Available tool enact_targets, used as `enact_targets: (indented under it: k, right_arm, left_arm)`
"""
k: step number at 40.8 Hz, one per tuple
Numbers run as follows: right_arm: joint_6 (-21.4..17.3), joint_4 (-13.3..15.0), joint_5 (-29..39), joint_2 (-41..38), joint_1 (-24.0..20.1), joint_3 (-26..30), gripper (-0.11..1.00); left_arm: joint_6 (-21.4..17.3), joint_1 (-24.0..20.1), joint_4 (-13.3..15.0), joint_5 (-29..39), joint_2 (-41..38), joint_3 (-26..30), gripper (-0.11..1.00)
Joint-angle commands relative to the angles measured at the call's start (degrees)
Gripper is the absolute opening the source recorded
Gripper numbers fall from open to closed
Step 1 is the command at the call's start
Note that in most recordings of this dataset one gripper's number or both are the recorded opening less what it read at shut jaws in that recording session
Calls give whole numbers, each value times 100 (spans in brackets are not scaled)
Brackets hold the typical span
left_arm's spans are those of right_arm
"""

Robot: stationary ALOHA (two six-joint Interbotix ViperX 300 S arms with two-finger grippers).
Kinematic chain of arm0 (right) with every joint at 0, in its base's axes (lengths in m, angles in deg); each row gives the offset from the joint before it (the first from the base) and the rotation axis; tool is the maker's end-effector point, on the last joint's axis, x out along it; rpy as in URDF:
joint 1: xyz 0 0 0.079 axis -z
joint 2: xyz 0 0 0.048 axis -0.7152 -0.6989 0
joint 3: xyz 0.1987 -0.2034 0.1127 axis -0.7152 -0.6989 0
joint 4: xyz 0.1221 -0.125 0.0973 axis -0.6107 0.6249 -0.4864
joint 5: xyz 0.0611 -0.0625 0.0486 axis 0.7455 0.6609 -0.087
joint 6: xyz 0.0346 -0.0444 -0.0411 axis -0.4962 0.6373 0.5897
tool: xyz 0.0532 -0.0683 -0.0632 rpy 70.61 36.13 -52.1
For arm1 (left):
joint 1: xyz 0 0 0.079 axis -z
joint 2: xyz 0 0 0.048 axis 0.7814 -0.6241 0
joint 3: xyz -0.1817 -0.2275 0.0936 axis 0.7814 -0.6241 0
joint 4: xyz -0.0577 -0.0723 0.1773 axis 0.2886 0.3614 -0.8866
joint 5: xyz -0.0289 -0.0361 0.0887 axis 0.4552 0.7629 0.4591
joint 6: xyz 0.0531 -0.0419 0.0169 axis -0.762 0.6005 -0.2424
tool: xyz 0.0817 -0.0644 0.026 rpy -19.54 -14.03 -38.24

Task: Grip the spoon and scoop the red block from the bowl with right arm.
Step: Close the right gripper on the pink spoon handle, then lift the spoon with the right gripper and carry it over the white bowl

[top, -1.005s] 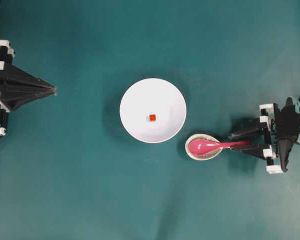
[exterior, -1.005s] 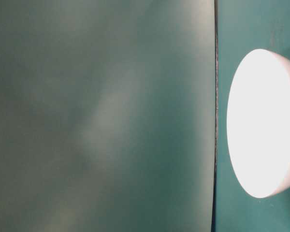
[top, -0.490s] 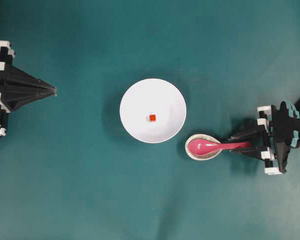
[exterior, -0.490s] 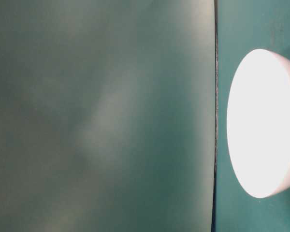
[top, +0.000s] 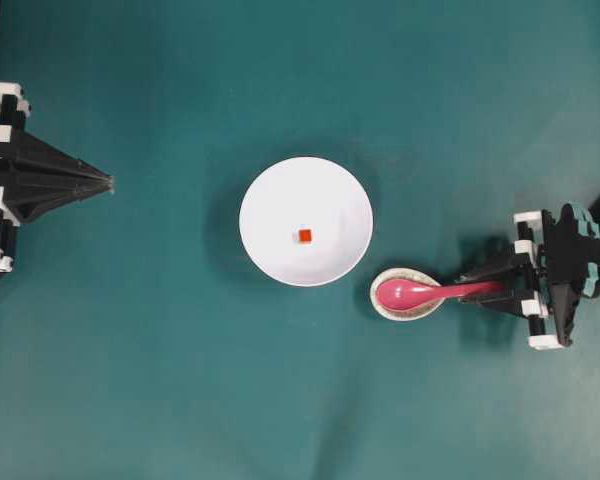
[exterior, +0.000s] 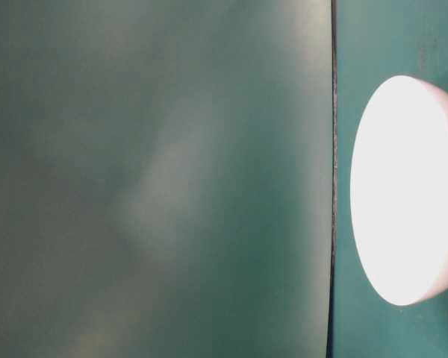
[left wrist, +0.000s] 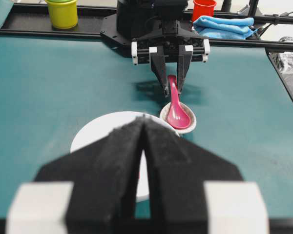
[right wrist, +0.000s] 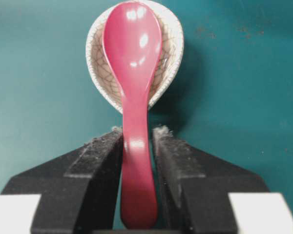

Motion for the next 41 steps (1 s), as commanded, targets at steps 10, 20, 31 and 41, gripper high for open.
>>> enact_targets:
  k: [10,20,31,41]
  right_arm:
    - [18,-9,-158,114,-18,97,28]
    - [62,-18,-105,642,-9,132,22]
    - [246,-88,1635,2180,589,800,22]
    - [316,-114,6548,3085,2382,2602,22]
  left_arm:
    - [9,-9,-9,-26,-9,167,0]
    - [26,-9,-9,105,-9,167,0]
    - [123,-9,-9,325,0,167,0]
    - [123,-9,-9,475,-9,167,0]
